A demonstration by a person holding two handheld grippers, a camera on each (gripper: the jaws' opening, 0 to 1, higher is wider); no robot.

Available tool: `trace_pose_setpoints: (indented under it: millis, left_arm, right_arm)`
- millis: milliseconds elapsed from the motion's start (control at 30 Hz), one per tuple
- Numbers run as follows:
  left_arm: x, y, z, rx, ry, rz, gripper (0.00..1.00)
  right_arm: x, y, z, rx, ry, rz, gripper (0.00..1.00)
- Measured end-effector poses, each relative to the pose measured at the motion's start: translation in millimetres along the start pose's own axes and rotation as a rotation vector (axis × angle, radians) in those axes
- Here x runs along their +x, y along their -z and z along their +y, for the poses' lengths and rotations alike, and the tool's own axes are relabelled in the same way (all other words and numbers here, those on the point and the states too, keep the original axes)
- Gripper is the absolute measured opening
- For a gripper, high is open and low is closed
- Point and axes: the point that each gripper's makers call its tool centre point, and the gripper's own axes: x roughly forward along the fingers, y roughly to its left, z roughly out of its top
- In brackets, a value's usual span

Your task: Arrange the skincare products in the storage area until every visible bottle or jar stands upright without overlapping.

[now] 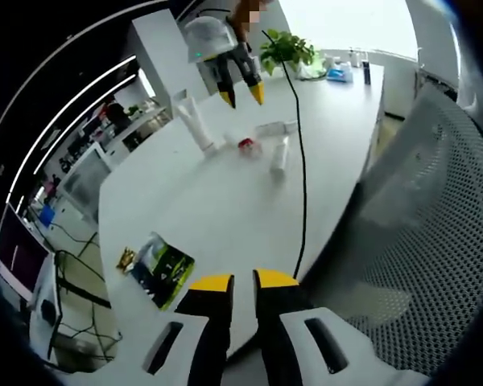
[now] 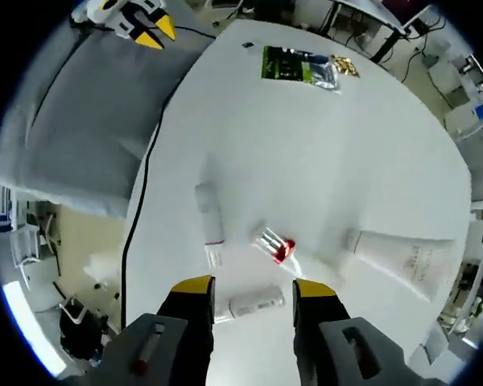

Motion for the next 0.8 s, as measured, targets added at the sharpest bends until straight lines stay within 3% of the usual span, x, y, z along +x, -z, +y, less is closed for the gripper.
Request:
trace_pose_setpoints:
  millis: [167,367,533,600,700,800]
  left_arm:
    - [0.1,1.1,0.4,-0.008,0.001,0.004,0.07]
    - [0.7,4.7,2.2,-0.018,-0.004,0.020,0.06]
    - [2.3,8.0,2.5,-0.022,-0.002,0.037,0.06]
    - [3.2,10.2,2.2,-0.024,0.001,0.048,0.06]
    - [3.9,12.8,2.2,-0.029,0.003,0.060,0.06]
    - [4.7,14.8,1.5,-0.030,0.008,0.071,0.06]
  right_arm:
    - [11.8,7.3,-11.3,-0.082,0.051,0.051,0.33]
    - [32.7,17.2,-17.1,-0.191,0.038,0.110,0.34]
    - [49.8,15.6,-23.7,-0.241,0.043,0.077,0.35]
    - [56.4,22.5,-36.7,-0.318,0.097,0.121,0.33]
    - [67.4,24.6,-41.0,-0.391,0.125,0.117,0.37]
    - [72.0,31.8,-41.1,-0.504,0.141,0.158,0.38]
